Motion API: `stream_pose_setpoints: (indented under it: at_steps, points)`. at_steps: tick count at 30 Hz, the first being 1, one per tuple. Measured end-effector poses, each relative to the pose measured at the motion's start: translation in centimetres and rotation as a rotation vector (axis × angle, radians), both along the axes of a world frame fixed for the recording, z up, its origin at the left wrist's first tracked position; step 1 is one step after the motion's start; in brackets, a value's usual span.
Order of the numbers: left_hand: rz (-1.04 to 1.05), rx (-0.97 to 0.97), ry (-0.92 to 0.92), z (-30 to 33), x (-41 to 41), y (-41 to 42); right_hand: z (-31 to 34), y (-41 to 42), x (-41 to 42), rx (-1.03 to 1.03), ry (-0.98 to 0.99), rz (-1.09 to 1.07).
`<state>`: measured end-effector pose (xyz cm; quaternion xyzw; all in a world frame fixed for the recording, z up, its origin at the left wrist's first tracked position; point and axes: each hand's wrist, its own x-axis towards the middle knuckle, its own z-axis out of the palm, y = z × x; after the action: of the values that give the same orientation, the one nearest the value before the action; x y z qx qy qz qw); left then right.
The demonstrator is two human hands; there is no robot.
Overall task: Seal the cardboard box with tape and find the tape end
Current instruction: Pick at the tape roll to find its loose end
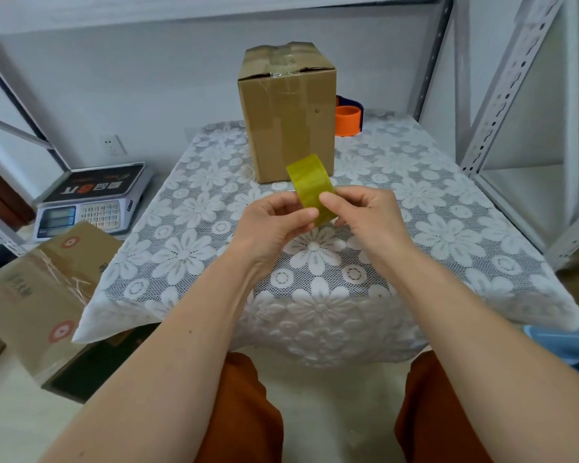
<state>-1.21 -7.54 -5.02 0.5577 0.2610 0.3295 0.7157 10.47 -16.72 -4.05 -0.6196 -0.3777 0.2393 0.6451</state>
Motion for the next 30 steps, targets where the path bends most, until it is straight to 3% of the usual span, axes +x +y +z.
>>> stream_pose_setpoints:
  at_steps: [8, 13, 17, 25, 30]
  points:
    - [-0.049, 0.162, 0.128, -0.6, 0.2, -0.5, 0.0, 0.4, 0.0, -0.109, 0.041, -0.119]
    - [-0.089, 0.008, 0.06, -0.2, 0.8, -0.8, 0.2, 0.3, 0.0, -0.124, 0.093, -0.164]
    - [0.034, -0.118, 0.037, 0.1, 1.1, -0.7, 0.1, 0.1, 0.1, -0.101, 0.072, -0.109]
    - [0.12, -0.163, 0.027, 0.1, 1.1, -0.7, -0.3, 0.1, 0.4, -0.048, 0.077, 0.017]
    - [0.09, -0.215, -0.062, 0.1, 1.1, -0.5, -0.4, 0.2, 0.5, -0.081, 0.067, -0.014]
